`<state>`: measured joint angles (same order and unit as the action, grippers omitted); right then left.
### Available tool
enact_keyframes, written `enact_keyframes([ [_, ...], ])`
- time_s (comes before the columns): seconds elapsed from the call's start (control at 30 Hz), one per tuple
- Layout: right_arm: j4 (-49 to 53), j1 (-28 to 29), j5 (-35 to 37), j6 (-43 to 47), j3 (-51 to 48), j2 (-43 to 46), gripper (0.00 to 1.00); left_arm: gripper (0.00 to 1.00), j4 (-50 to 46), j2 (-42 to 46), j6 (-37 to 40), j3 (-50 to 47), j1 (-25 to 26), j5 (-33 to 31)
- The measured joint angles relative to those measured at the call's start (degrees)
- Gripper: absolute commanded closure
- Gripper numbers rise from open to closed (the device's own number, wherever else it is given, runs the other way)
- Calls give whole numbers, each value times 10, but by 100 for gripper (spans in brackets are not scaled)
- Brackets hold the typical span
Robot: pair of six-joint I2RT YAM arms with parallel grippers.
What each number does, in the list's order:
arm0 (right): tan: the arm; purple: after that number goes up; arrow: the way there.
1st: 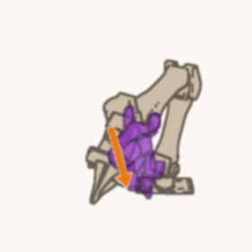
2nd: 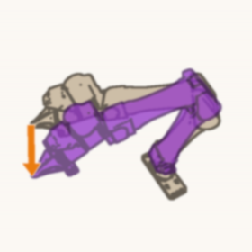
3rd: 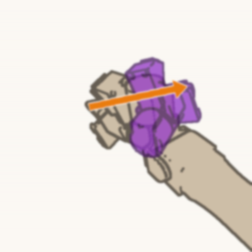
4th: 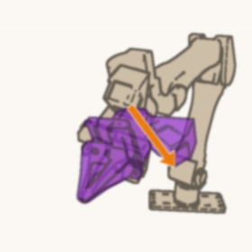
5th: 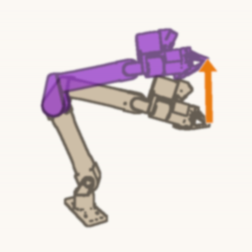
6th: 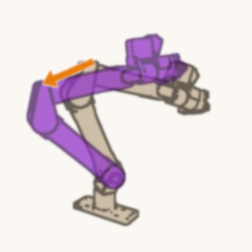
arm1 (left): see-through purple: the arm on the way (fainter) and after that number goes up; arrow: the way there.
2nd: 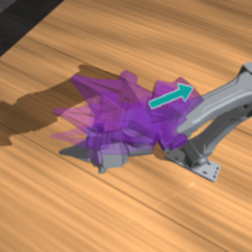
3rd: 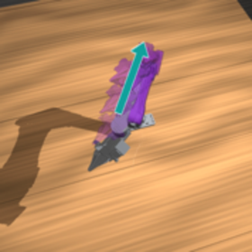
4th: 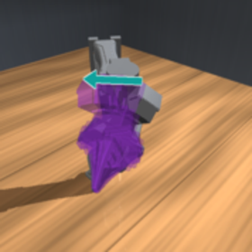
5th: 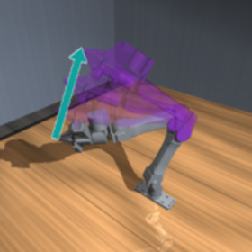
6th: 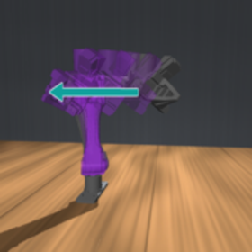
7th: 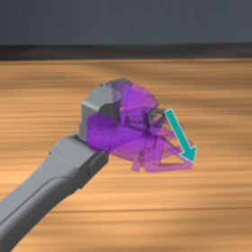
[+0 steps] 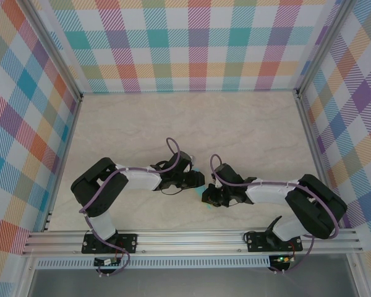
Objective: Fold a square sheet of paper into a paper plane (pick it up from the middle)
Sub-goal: Fold the wing for the fifth time at the center of the table.
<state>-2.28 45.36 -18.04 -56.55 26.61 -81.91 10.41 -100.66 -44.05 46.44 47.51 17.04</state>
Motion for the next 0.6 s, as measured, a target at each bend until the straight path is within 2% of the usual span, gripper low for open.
enact_keyframes([
  [0.23, -26, 0, 1, -8, -20, 14, 88, 60, 0, 0, 0, 0, 0, 0],
  [0.4, -7, 0, 1, -6, -36, 44, 86, 60, -2, 0, 0, 0, 0, 0],
  [0.6, 9, 0, 0, 5, -30, 37, 88, 60, -3, 0, 0, 1, 0, 0],
])
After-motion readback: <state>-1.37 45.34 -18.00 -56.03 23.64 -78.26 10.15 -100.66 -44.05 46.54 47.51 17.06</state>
